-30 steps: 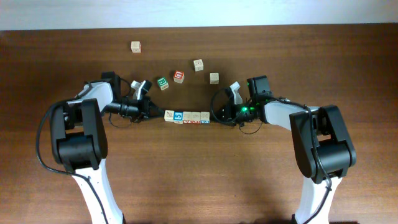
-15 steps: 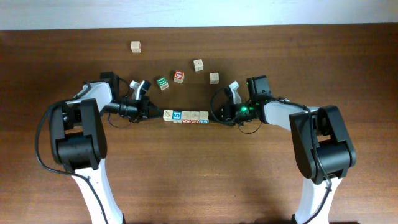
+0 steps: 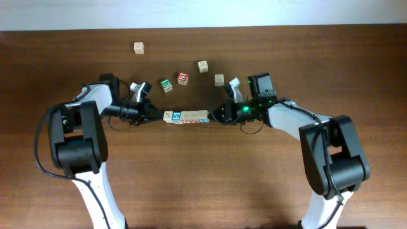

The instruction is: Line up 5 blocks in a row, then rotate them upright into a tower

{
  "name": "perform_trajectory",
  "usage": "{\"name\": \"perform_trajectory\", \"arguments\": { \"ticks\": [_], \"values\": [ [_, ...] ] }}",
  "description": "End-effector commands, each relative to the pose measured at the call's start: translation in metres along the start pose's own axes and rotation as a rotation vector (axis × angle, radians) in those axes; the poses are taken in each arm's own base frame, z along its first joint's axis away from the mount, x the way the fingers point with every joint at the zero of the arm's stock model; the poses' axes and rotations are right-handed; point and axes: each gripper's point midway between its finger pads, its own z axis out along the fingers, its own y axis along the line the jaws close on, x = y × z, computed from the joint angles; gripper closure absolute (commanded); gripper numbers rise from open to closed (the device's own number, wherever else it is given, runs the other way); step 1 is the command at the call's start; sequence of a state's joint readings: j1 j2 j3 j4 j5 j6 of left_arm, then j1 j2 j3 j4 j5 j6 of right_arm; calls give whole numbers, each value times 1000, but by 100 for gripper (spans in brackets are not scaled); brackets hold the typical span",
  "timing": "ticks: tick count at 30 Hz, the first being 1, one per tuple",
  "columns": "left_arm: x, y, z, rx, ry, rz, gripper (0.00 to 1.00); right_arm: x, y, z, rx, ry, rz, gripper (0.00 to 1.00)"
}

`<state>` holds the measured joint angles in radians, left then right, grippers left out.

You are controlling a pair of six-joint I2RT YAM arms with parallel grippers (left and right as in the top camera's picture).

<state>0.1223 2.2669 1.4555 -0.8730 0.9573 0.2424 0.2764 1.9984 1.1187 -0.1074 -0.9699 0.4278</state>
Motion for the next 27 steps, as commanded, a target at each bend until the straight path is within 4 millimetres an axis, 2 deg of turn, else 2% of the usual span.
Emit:
{"name": "perform_trajectory", "arguments": {
  "ticks": [1,12,21,27],
  "values": [
    [4,-11,11,44,22,-2,100,3,32,17,-38,33,-62,95],
    [4,-11,11,44,22,-1,100,1,51,32,-9,49,-97,96],
    [4,-11,11,42,23,-2,100,1,50,35,38,53,-84,95],
    [6,-2,11,-11,35,-28,100,3,42,36,93,50,-70,95]
  ]
}}
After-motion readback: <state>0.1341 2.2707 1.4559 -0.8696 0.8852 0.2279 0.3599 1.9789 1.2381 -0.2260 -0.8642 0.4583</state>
